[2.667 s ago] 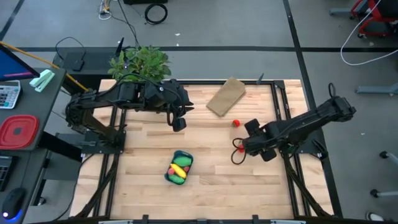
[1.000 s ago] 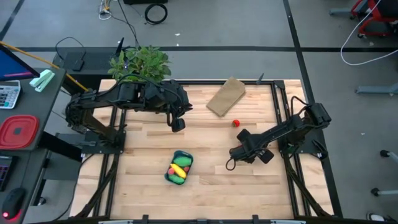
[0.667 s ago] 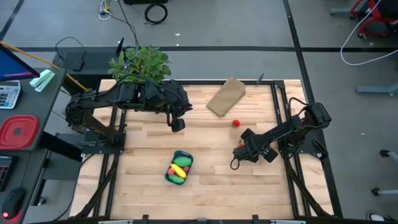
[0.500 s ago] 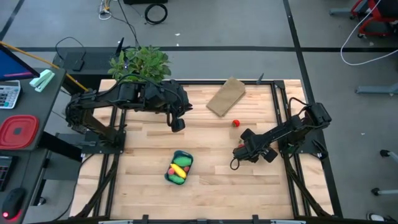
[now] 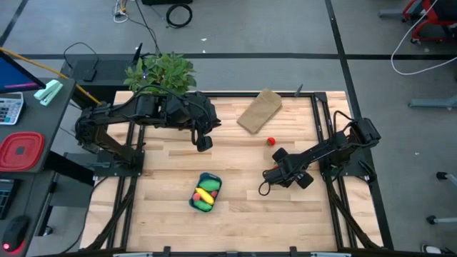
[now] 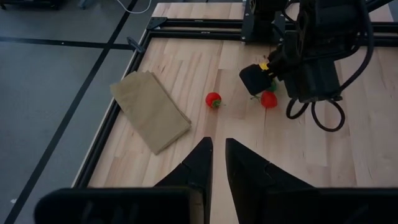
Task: Pick and placing Produce into tupperware
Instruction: Put the yellow pineapple into the blue bin
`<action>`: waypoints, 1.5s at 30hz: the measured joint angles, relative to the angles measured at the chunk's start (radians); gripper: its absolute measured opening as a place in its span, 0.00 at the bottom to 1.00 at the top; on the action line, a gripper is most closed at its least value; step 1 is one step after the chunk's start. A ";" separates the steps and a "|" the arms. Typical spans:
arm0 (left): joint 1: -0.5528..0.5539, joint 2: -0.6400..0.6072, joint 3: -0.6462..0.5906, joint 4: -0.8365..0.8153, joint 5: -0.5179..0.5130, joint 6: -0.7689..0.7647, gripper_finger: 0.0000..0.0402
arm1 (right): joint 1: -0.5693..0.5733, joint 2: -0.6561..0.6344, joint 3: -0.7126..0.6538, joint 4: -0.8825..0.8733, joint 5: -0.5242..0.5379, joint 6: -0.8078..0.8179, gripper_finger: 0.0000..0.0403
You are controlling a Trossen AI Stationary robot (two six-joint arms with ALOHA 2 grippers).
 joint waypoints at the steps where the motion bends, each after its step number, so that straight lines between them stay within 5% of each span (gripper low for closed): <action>1: 0.000 0.000 0.000 0.000 0.000 0.000 0.12 | 0.000 0.000 -0.001 -0.001 0.000 0.000 0.69; 15: 0.000 0.000 0.000 0.000 0.000 -0.001 0.13 | 0.000 0.000 -0.001 -0.007 -0.002 0.073 0.68; 27: -0.002 0.000 0.000 0.000 0.000 -0.010 0.13 | 0.000 0.000 -0.001 -0.011 -0.009 0.144 0.49; 33: -0.002 0.000 0.000 0.000 0.000 -0.010 0.12 | 0.003 0.000 0.005 -0.010 -0.010 0.166 0.49; 45: -0.001 0.000 0.000 0.000 0.000 -0.009 0.12 | 0.003 0.000 0.318 -0.003 0.000 0.165 0.50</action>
